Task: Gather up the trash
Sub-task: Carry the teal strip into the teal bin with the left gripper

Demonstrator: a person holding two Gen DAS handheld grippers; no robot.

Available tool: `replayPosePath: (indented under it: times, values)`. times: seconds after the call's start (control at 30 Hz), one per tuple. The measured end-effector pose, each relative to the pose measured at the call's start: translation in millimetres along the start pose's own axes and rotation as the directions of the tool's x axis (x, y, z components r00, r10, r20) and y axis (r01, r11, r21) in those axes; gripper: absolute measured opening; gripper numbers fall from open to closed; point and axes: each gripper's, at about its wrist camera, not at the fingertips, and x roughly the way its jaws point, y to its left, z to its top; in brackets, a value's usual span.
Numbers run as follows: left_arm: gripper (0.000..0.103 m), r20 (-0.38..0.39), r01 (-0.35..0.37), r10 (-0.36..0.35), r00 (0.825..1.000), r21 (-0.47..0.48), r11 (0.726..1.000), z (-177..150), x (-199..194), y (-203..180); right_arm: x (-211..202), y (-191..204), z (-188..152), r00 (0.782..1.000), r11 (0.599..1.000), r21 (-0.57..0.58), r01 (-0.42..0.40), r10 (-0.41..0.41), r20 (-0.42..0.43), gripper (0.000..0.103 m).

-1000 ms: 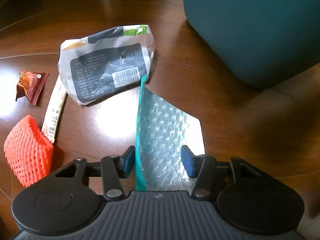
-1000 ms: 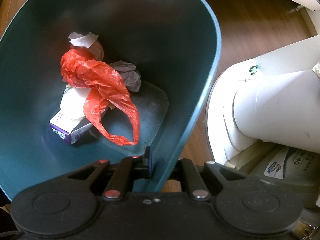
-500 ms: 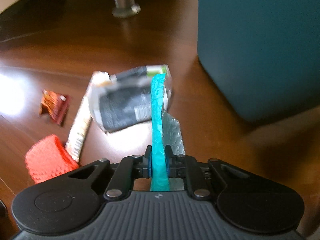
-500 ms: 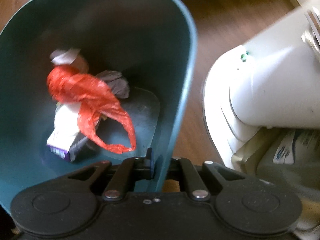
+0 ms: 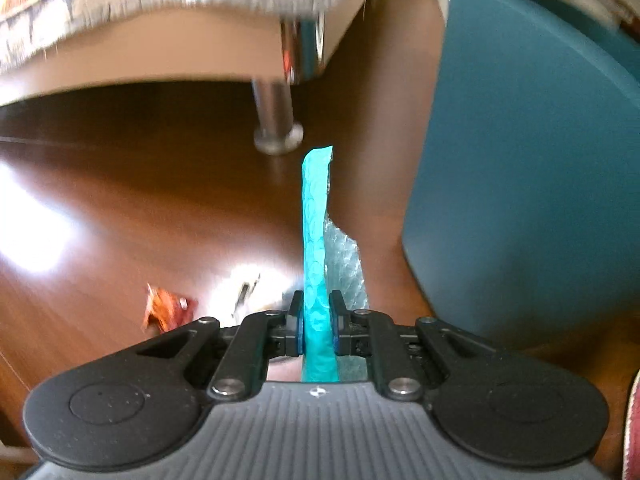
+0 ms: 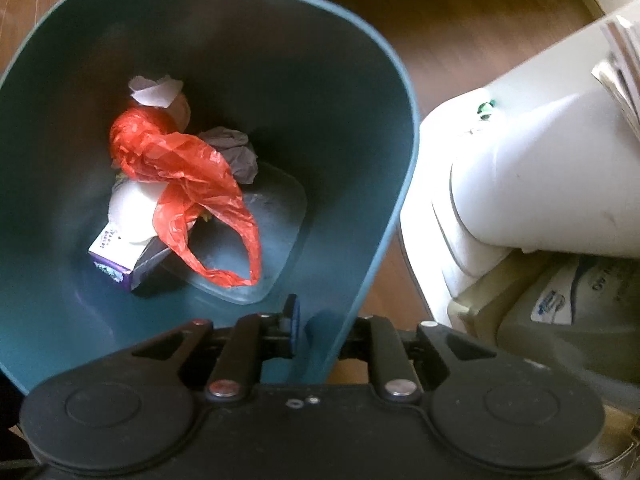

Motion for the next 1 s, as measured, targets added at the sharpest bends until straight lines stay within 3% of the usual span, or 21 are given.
replayPosePath:
  times: [0.1, 0.2, 0.3, 0.4, 0.53, 0.6, 0.67, 0.7, 0.73, 0.9, 1.0]
  values:
    - [0.011, 0.049, 0.020, -0.020, 0.999, 0.015, 1.000, 21, -23, -1, -9, -5, -11, 0.999, 0.999, 0.025, -0.045, 0.045, 0.021, 0.025]
    - [0.011, 0.096, 0.049, -0.052, 0.994, 0.039, 0.998, 43, -48, -7, -15, -3, -23, 0.992, 0.991, 0.047, -0.123, 0.121, 0.040, 0.041]
    - [0.011, 0.158, 0.059, -0.073, 0.985, 0.093, 0.994, 63, -73, -17, -28, 4, -38, 0.989, 0.994, 0.036, -0.104, 0.099, 0.113, 0.049]
    - [0.011, 0.198, 0.083, -0.109, 0.974, 0.131, 0.988, 83, -93, -30, -40, -2, -51, 0.981, 0.990, 0.094, -0.107, 0.089, 0.171, 0.066]
    - [0.011, 0.222, 0.112, -0.154, 0.963, 0.190, 0.975, 106, -104, -52, -28, -11, -66, 0.980, 0.965, 0.201, -0.168, 0.141, 0.142, 0.067]
    - [0.011, 0.222, 0.118, -0.167, 0.961, 0.217, 0.969, 110, -101, -63, -20, -12, -74, 0.973, 0.947, 0.243, -0.208, 0.175, 0.150, 0.062]
    - [0.011, 0.221, 0.117, -0.172, 0.960, 0.242, 0.963, 113, -98, -74, -15, -8, -78, 0.967, 0.933, 0.280, -0.227, 0.183, 0.175, 0.041]
    - [0.011, 0.219, 0.113, -0.171, 0.961, 0.253, 0.961, 113, -98, -80, -13, -6, -79, 0.965, 0.925, 0.297, -0.236, 0.188, 0.182, 0.025]
    - [0.012, 0.218, 0.105, -0.165, 0.962, 0.261, 0.959, 113, -97, -84, -9, -5, -80, 0.968, 0.921, 0.318, -0.227, 0.177, 0.178, 0.018]
    - [0.012, 0.250, 0.036, -0.115, 0.961, 0.301, 0.953, 114, -99, -95, -7, -4, -80, 0.973, 0.899, 0.390, -0.199, 0.135, 0.185, 0.013]
    - [0.012, 0.298, 0.006, -0.102, 0.949, 0.306, 0.952, 120, -107, -94, -8, 2, -68, 0.982, 0.924, 0.358, -0.136, 0.080, 0.169, 0.011]
